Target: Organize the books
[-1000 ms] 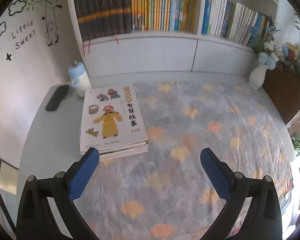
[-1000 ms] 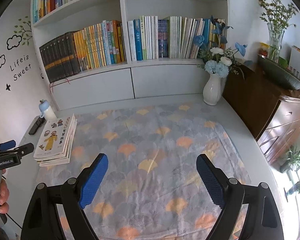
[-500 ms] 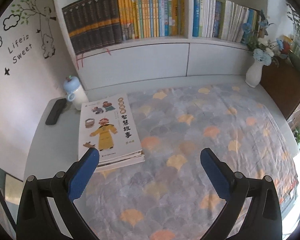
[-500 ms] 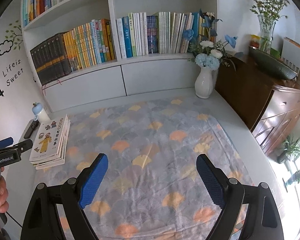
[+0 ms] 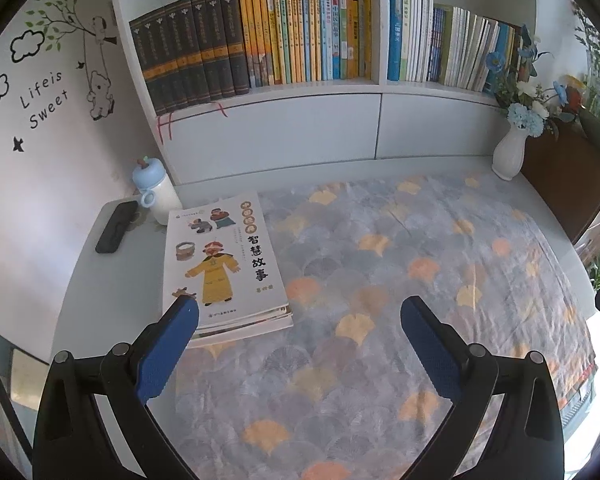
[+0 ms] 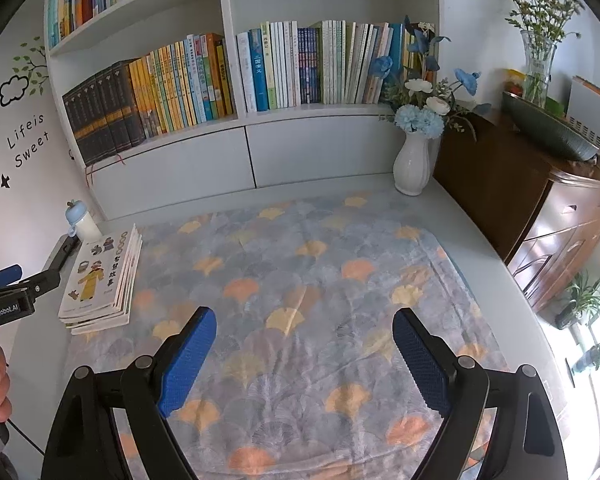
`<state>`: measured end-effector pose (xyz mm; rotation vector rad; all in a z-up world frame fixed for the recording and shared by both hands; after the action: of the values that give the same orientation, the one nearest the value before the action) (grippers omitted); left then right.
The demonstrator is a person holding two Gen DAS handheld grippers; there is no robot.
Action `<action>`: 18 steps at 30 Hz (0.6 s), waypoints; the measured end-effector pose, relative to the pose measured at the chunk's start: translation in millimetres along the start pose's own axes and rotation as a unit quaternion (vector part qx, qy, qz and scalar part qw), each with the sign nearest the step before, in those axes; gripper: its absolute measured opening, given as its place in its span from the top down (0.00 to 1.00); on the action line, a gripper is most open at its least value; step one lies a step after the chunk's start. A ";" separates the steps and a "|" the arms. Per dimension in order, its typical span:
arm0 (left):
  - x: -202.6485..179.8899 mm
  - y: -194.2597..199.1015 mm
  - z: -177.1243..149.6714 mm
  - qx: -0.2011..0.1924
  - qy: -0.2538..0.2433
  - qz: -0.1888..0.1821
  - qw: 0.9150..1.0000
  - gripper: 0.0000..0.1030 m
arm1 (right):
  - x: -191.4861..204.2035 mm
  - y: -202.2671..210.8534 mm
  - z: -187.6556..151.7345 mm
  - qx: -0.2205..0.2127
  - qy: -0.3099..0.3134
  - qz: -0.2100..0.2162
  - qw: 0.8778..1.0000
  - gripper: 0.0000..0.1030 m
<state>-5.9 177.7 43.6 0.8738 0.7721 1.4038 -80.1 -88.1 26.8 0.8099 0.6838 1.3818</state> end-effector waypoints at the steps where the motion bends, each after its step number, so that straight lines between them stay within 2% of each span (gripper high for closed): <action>1: -0.3 0.6 -0.1 0.000 0.000 0.000 1.000 0.02 | 0.6 0.0 -0.3 -0.001 0.001 0.000 1.000 0.14; 18: -18.2 -11.1 1.1 0.014 -0.024 -0.003 1.000 0.02 | -1.3 -9.1 -1.1 0.008 0.001 0.003 1.000 0.14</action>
<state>-0.1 159.8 33.5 0.9228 0.7600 1.3644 -75.9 -89.4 18.6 0.8234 0.6949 1.3856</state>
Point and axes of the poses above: each gripper's, at about its wrist camera, not at the fingertips, and y roughly against the way its jaws point, x to its left, z to its top, the point moved 1 cm from there along -y, roughly the way its jaws point, and after that the axes turned 12 degrees about x, right-handed, at the moved point
